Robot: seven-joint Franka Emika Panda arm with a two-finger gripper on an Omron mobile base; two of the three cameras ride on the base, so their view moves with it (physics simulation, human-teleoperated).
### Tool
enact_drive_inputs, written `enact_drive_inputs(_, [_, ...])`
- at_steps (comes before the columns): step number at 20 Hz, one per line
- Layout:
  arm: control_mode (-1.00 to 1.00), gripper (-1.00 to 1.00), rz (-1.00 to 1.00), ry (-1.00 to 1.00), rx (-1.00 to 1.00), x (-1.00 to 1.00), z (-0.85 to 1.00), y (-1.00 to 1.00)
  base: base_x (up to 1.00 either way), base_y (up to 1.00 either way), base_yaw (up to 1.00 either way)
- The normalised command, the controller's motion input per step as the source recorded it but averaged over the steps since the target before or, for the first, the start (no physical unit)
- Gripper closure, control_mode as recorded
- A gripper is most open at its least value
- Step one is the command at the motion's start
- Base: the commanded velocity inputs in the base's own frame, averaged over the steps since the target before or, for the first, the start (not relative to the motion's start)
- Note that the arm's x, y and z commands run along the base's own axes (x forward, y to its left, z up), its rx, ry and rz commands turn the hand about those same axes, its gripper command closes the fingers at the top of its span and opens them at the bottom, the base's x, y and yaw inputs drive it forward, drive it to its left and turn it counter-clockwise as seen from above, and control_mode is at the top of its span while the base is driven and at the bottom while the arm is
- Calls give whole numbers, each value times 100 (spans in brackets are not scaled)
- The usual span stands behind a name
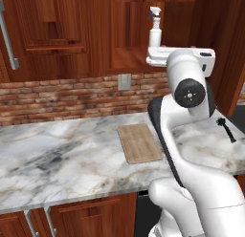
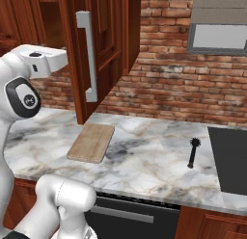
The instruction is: Grab the spray bottle from the cabinet, then place it next to the cutting board for sanitizing. Then grab the dish brush from the countertop next to the sink and place it next to the cutting board.
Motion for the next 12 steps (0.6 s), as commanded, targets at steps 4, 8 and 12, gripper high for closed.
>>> enact_drive_inputs(4, [-100,-100,-2,0,0,33,19,0,0,0,0])
enact_drive_inputs(8, [-100,-100,-2,0,0,47,2,0,0,0,0])
enact_drive_inputs(12, [-100,-100,-1,11,0,44,0,0,0,0,0])
